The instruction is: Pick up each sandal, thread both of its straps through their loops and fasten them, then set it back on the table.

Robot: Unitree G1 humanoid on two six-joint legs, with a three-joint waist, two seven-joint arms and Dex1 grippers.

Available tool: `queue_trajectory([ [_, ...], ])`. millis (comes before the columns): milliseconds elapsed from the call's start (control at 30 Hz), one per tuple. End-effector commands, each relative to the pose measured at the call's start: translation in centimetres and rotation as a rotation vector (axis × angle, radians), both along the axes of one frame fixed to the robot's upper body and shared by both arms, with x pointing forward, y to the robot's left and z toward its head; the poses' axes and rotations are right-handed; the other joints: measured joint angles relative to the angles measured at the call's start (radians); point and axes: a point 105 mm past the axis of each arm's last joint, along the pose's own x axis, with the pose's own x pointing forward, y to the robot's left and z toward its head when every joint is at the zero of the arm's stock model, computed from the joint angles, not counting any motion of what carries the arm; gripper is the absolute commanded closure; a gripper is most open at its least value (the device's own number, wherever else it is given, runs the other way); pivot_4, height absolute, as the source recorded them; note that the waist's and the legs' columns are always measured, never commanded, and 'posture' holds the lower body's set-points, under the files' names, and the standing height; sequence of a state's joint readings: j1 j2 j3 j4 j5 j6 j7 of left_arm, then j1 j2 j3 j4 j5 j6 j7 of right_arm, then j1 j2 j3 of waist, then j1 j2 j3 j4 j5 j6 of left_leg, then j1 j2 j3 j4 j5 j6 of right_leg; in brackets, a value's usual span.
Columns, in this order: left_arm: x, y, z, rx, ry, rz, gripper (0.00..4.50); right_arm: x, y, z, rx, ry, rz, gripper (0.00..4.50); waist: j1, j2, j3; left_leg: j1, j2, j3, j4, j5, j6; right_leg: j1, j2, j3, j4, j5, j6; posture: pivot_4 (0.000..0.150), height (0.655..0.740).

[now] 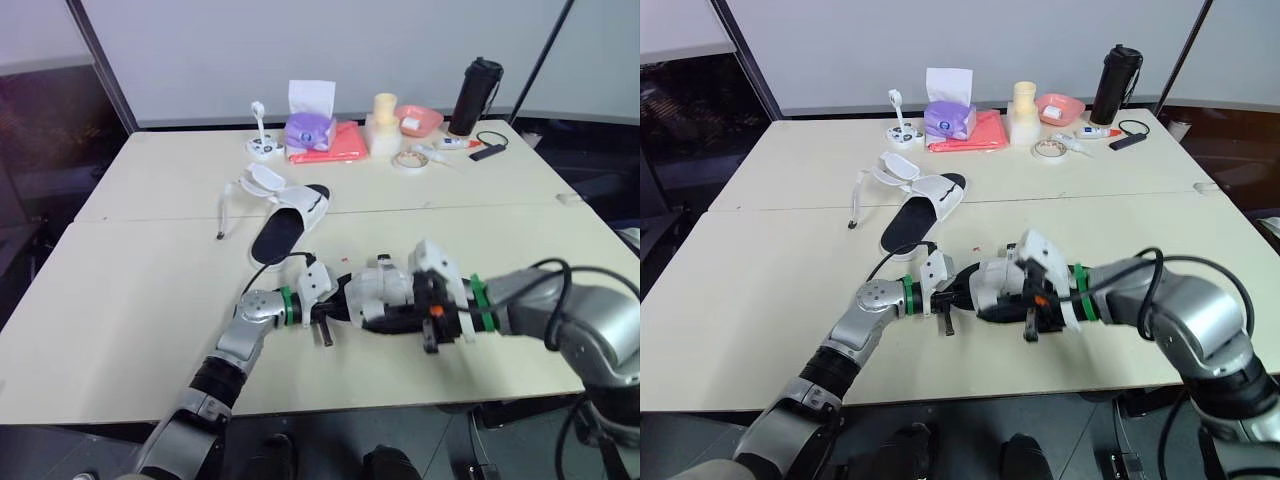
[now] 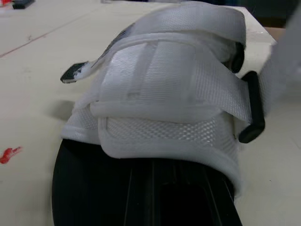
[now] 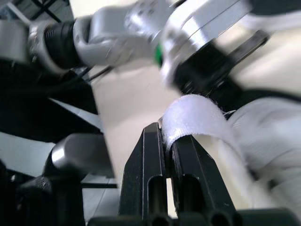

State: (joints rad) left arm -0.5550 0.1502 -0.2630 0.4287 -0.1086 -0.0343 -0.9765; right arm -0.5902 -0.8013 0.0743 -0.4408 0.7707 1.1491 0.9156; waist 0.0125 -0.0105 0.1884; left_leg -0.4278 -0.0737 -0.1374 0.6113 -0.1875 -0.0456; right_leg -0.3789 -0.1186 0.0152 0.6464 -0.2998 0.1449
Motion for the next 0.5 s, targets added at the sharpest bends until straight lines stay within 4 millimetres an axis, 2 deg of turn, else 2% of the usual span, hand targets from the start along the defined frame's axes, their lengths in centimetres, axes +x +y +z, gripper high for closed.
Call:
queue_trajectory([
  [33,-0.4,0.3,-2.4,0.072,0.060,0.008,4.50,2.4,0.5,3.1,0.036,-0.141,-0.029,4.47,-0.001,0.000,0.000,0.000,0.000,0.000,0.000,0.000,0.000,0.000,0.000,0.000,0.000,0.000,0.000,0.150,0.7400],
  [200,-0.5,0.3,-2.4,0.068,0.058,0.013,4.50,5.7,0.0,1.1,-0.048,-0.150,-0.113,4.47,-0.005,0.000,0.000,0.000,0.000,0.000,0.000,0.000,0.000,-0.001,0.000,0.000,0.001,0.000,0.000,0.150,0.7400],
  [333,-0.4,0.4,-2.4,0.066,0.057,0.021,4.50,6.6,-0.5,-1.0,-0.103,-0.127,-0.131,4.47,-0.008,0.000,0.000,0.000,0.000,0.001,0.000,0.000,0.000,-0.001,0.000,0.001,0.002,0.000,0.000,0.150,0.7400],
  [467,-0.4,0.5,-2.4,0.066,0.057,0.027,4.50,7.6,-1.1,-2.0,-0.132,-0.122,-0.175,4.47,-0.009,0.000,0.000,0.001,0.000,0.001,0.001,0.000,0.000,0.000,0.000,0.001,0.002,0.000,0.000,0.150,0.7400],
  [500,-0.4,0.5,-2.4,0.066,0.057,0.028,4.50,7.9,-1.3,-2.2,-0.137,-0.121,-0.188,4.16,-0.010,0.000,0.000,0.001,0.000,0.001,0.001,0.000,0.000,0.000,0.000,0.001,0.002,0.000,0.000,0.150,0.7400],
])
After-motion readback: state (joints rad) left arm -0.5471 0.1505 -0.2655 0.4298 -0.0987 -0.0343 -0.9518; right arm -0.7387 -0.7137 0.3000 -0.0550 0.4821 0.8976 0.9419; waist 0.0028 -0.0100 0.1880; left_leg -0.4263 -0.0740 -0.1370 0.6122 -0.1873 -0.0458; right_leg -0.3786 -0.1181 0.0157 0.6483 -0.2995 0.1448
